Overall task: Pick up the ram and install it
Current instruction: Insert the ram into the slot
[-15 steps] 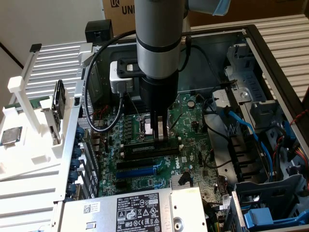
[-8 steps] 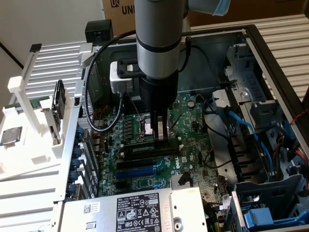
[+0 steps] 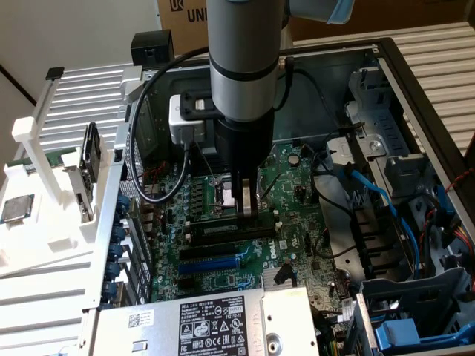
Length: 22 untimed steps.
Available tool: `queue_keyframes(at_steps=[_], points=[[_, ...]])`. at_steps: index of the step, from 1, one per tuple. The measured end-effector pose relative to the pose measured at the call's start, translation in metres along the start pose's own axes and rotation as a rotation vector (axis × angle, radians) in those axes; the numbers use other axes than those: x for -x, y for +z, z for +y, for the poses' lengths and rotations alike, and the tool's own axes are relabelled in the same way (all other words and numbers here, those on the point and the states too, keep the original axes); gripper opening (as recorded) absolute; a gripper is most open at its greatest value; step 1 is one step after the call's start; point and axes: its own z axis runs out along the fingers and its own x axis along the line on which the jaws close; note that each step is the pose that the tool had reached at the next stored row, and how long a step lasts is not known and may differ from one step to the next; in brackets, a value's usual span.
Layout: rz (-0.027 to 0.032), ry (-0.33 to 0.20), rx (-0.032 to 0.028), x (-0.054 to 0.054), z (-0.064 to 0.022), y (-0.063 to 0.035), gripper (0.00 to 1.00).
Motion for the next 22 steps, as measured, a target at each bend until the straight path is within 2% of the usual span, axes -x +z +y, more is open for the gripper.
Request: queue_keyframes(at_steps=[22], points=[[0.0024, 0.000, -0.0034, -0.0001, 0.0000, 0.0020, 0.12]])
